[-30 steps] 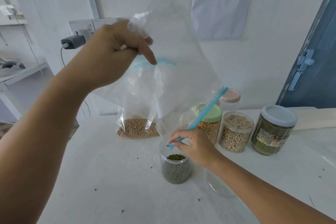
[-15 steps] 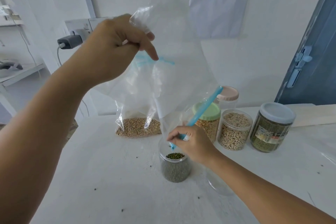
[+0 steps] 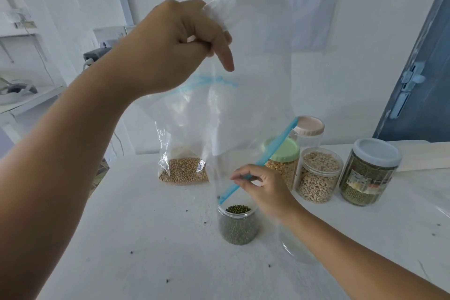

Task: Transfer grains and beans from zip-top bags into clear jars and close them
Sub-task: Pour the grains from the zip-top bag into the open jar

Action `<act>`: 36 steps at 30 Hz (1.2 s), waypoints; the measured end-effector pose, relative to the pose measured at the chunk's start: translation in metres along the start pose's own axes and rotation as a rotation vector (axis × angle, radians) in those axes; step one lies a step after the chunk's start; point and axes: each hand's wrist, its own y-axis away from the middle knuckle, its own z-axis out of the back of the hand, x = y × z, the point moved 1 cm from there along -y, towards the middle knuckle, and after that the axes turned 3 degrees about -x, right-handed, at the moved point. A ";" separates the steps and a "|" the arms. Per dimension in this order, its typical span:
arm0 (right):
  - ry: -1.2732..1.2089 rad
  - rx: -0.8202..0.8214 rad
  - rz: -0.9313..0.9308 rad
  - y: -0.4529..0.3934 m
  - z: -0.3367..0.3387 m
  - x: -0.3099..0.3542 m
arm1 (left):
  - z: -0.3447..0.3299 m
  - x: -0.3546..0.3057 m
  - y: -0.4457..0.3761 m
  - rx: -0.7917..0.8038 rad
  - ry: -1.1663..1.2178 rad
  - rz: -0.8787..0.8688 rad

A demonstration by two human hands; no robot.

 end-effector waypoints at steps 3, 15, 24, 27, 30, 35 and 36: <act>0.126 -0.009 0.009 -0.001 0.006 -0.009 | -0.007 0.001 -0.001 0.008 -0.006 -0.006; 0.229 0.016 0.047 0.007 0.008 -0.015 | -0.032 0.005 0.005 -0.038 0.007 -0.001; 0.268 -0.001 0.031 0.001 0.003 -0.001 | -0.029 -0.001 0.000 -0.097 0.013 -0.038; 0.255 0.019 0.003 0.000 0.000 -0.001 | -0.031 0.000 0.001 -0.084 0.012 -0.048; 0.242 0.022 0.014 -0.001 -0.003 0.000 | -0.033 0.002 0.002 -0.067 -0.003 -0.051; 0.212 0.034 -0.018 -0.004 -0.002 -0.001 | -0.032 0.005 0.003 -0.057 -0.006 -0.048; 0.205 0.058 -0.028 -0.004 -0.001 -0.001 | -0.031 0.005 0.004 -0.057 -0.009 -0.049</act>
